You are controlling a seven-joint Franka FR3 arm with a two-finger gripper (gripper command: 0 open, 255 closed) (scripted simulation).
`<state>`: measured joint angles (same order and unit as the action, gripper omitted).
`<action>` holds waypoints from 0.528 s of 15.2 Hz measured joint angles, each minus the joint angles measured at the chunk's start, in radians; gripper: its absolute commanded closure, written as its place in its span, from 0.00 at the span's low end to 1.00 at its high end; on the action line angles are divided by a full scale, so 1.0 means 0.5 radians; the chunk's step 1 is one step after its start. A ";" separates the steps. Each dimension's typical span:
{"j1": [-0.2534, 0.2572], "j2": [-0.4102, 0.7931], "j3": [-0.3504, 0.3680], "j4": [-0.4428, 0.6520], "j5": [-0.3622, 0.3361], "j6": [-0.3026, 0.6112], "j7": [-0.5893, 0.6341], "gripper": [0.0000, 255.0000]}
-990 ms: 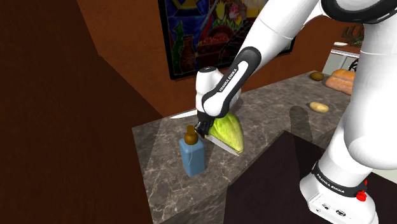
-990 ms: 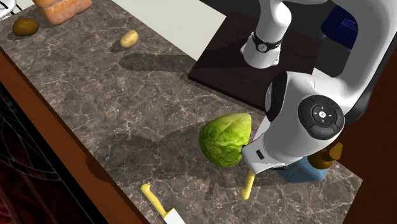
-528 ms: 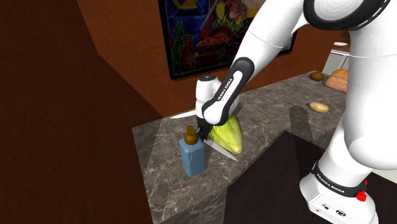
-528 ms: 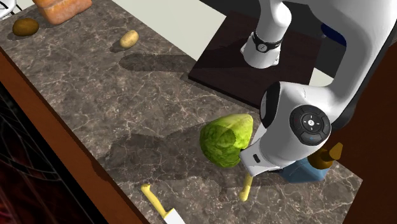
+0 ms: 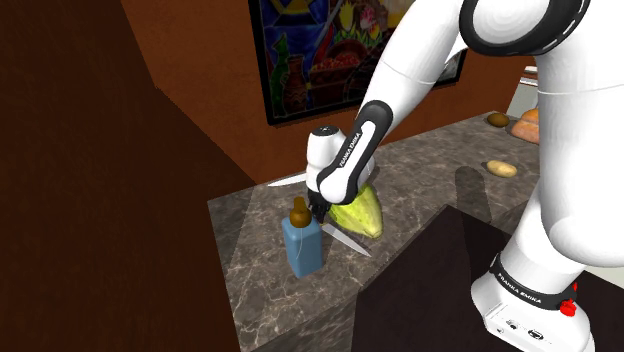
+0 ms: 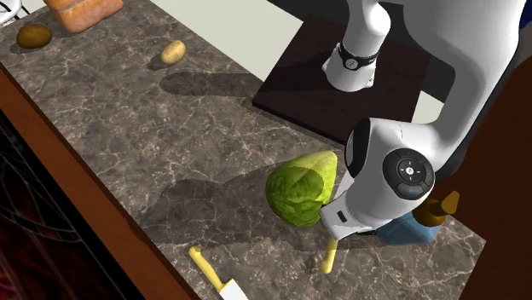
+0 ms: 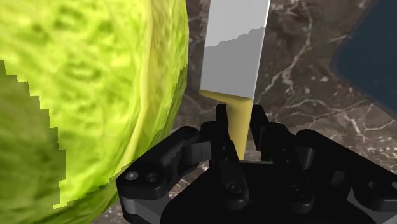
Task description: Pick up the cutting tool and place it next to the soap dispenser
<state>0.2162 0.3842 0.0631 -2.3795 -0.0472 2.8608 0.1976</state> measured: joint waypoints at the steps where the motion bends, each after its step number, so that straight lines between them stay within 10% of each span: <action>1: -0.007 0.008 0.003 0.002 0.000 0.012 -0.009 1.00; 3: 0.003 0.006 0.001 0.002 -0.003 0.015 0.004 1.00; 4: -0.005 0.007 0.004 0.006 -0.002 0.003 -0.005 0.00; 8: -0.004 0.016 -0.007 -0.019 -0.001 -0.027 0.007 0.00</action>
<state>0.2142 0.3921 0.0594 -2.3891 -0.0475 2.8475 0.2013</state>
